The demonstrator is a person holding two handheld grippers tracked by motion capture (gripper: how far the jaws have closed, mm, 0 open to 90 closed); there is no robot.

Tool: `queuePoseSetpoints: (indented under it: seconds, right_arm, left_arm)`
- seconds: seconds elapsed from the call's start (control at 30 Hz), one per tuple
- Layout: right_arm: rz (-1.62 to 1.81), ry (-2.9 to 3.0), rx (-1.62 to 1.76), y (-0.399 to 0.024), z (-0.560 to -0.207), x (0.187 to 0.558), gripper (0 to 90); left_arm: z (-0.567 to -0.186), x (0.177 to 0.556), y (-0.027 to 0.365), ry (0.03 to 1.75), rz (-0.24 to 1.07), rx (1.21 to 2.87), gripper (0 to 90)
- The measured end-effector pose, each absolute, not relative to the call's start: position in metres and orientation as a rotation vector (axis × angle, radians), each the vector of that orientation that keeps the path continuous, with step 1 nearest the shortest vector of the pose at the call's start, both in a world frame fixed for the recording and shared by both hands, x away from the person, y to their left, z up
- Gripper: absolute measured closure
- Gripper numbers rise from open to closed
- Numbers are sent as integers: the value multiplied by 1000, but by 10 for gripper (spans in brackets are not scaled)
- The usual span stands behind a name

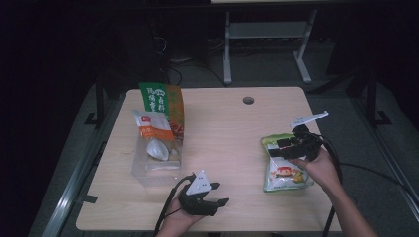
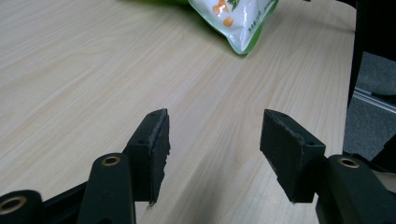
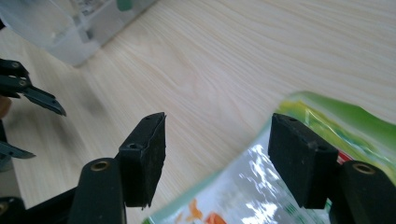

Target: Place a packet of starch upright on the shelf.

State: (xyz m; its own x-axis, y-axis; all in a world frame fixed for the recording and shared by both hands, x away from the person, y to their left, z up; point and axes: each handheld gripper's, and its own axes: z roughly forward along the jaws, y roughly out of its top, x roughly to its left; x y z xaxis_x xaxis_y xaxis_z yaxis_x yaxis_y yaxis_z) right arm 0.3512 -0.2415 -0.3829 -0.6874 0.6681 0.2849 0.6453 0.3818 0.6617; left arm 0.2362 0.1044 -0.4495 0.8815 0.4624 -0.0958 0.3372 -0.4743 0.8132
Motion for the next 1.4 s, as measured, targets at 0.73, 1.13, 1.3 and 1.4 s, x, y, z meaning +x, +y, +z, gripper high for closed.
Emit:
queuePoseSetpoints:
  seconds: [0.73, 1.13, 1.3, 1.4]
  right_arm:
    - [1062, 2430, 1476, -321, -416, 337, 355]
    - [1098, 2427, 1568, -338, -435, 334, 607]
    - [1116, 2440, 1559, -338, -436, 331, 703]
    - [1138, 2452, 1537, -337, -437, 328, 747]
  left_arm:
    - [-448, 246, 77, 560, 156, 2120, 379]
    - [-437, 254, 51, 539, 169, 2120, 364]
    - [-437, 257, 44, 544, 171, 2124, 360]
    - [-436, 258, 42, 564, 170, 2109, 359]
